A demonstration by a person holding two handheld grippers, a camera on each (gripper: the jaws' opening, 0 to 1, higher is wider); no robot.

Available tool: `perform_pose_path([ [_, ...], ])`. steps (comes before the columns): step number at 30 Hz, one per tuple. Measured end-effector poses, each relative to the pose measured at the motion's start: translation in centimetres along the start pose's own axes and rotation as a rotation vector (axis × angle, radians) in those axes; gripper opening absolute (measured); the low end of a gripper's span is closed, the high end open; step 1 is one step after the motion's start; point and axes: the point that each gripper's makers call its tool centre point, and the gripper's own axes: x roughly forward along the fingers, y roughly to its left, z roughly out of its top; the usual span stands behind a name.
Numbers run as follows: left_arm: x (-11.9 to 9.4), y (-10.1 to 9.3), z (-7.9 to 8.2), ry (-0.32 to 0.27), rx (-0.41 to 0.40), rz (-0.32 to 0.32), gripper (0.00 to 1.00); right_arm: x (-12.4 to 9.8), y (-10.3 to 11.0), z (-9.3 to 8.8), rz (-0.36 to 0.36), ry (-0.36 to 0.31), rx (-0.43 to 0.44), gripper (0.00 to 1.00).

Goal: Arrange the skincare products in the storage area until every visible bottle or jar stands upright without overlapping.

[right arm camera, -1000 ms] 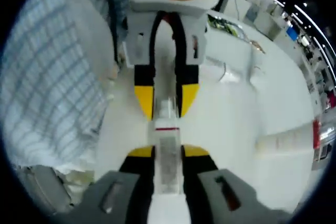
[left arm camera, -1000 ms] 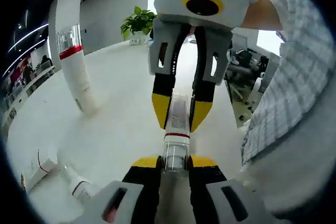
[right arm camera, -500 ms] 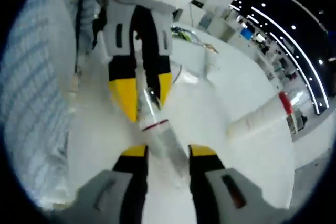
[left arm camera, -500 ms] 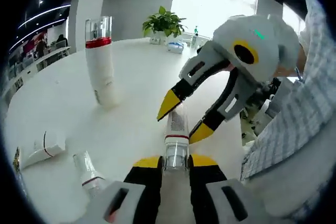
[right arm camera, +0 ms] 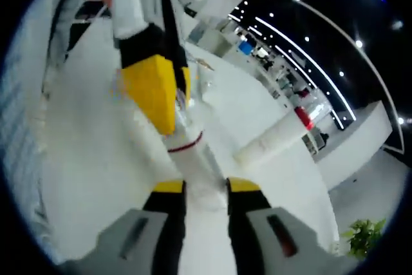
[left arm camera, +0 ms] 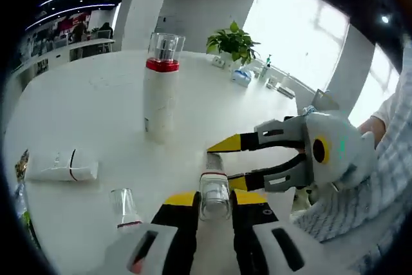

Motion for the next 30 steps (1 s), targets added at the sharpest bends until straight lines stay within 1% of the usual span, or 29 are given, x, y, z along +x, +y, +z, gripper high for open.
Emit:
perform_pose_path([
  [1, -0.2, -0.1, 0.7, -0.031, -0.003, -0.003, 0.19, 0.0, 0.0, 0.2, 0.007, -0.017, 0.046, 0.21],
  [4, -0.6, -0.5, 1.7, -0.069, -0.001, -0.016, 0.2, 0.0, -0.1, 0.6, 0.033, -0.04, 0.124, 0.21],
  [7, -0.5, -1.0, 2.4, -0.087, 0.024, -0.014, 0.21, -0.1, -0.2, 0.9, 0.038, -0.043, 0.122, 0.2],
  [10, -0.4, -1.3, 2.8, -0.104, 0.04, -0.014, 0.21, -0.2, 0.2, 1.1, 0.057, -0.053, 0.197, 0.2],
  [14, -0.5, -1.7, 3.8, -0.138, 0.04, -0.029, 0.21, -0.4, 0.6, 1.5, 0.098, -0.07, 0.339, 0.2],
  [16, -0.4, -1.7, 4.3, -0.149, 0.038, -0.036, 0.22, -0.4, 0.7, 1.4, 0.105, -0.072, 0.414, 0.2],
  [17, -0.3, -1.7, 4.5, -0.153, 0.036, -0.04, 0.22, -0.5, 0.7, 1.5, 0.11, -0.075, 0.436, 0.2],
  [18, -0.2, -1.8, 4.7, -0.159, 0.034, -0.045, 0.22, 0.2, 0.8, 1.7, 0.117, -0.078, 0.476, 0.19],
  [21, 0.1, -2.0, 5.3, -0.165, 0.05, -0.056, 0.22, 0.4, 1.1, 2.0, 0.147, -0.091, 0.573, 0.18],
  [23, 0.6, -2.3, 5.5, -0.158, 0.08, -0.064, 0.22, 0.5, 1.2, 2.0, 0.157, -0.091, 0.602, 0.18],
  [24, 0.7, -2.2, 5.5, -0.155, 0.102, -0.055, 0.22, 0.6, 1.3, 2.0, 0.159, -0.089, 0.612, 0.18],
  [25, 1.0, -1.8, 5.5, -0.149, 0.151, -0.03, 0.22, 0.6, 1.5, 1.9, 0.164, -0.086, 0.631, 0.18],
  [26, 1.0, -2.0, 5.5, -0.149, 0.162, -0.037, 0.22, 0.6, 1.4, 1.9, 0.163, -0.09, 0.635, 0.18],
  [30, 1.2, -1.9, 5.6, -0.142, 0.143, -0.046, 0.22, 0.7, 1.4, 1.8, 0.158, -0.077, 0.639, 0.18],
])
